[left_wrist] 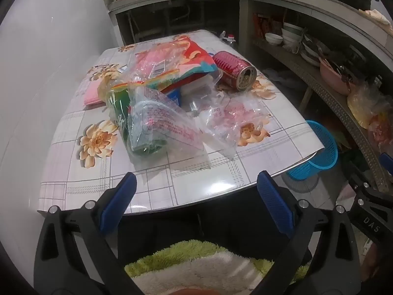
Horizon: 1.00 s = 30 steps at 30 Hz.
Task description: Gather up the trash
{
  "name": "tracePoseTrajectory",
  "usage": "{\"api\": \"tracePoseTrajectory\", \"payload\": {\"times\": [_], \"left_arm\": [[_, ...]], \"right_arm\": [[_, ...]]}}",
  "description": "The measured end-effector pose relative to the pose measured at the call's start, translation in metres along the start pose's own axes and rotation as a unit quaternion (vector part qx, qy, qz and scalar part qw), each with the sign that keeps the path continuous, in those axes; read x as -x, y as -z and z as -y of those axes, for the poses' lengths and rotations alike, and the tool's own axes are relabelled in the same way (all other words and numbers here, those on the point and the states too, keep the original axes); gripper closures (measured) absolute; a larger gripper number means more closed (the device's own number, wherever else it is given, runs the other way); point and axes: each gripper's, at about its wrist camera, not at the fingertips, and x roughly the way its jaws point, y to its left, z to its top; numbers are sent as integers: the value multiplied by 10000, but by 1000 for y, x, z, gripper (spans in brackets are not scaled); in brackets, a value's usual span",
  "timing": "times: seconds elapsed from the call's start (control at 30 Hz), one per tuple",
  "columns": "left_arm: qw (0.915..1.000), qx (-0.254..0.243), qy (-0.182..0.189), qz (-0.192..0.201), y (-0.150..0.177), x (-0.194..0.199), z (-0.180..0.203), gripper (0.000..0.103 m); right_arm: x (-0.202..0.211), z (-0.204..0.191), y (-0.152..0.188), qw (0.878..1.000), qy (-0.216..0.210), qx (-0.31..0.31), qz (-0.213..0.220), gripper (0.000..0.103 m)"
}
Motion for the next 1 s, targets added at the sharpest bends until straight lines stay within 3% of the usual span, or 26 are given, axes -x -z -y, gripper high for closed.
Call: {"api": "tracePoseTrajectory", "payload": {"times": [1.0], "left_arm": [[9999, 23, 35, -94, 12, -9, 0, 9]], "right_arm": [[0, 0, -1, 10000, -4, -5, -1, 6]]}}
